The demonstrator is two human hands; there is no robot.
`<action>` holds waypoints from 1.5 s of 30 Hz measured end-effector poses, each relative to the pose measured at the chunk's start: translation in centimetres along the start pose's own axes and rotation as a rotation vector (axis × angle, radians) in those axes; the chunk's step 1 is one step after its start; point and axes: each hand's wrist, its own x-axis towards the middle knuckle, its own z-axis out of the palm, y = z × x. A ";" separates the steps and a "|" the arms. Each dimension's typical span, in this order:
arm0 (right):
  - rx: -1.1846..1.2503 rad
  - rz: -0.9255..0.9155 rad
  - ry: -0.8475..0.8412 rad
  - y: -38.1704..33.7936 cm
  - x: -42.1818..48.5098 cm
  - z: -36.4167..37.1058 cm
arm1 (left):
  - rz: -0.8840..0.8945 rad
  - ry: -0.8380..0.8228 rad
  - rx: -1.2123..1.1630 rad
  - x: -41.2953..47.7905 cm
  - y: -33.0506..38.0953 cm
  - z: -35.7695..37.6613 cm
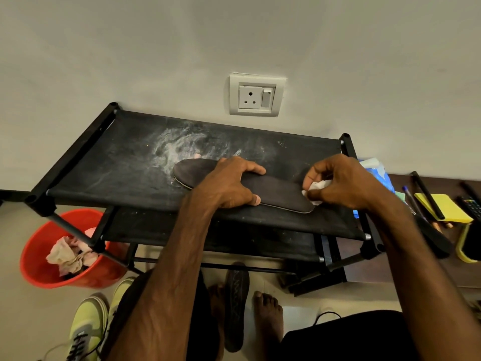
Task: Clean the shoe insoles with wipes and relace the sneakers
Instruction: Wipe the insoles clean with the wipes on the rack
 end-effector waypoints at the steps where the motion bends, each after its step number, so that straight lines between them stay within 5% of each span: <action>1: -0.010 0.009 0.026 0.1 0.1 0.2 | 0.002 0.000 0.009 -0.1 0.1 0.0; 10: -0.072 -0.047 0.201 -1.3 1.5 2.4 | 0.004 -0.003 0.057 -0.4 0.6 -0.1; 18: -0.028 -0.300 0.093 -4.6 1.9 4.9 | -0.014 -0.032 0.056 -0.1 0.6 -0.2; 27: -0.049 -0.051 0.102 -0.3 0.4 0.5 | -0.016 0.000 -0.009 0.0 0.2 -0.1; 36: -0.030 -0.112 -0.259 -0.4 -0.8 -0.9 | -0.026 0.012 -0.016 -0.2 0.4 -0.1; 45: 0.109 -0.017 -0.013 0.6 -1.0 -0.7 | 0.001 0.004 0.022 -0.3 0.5 -0.2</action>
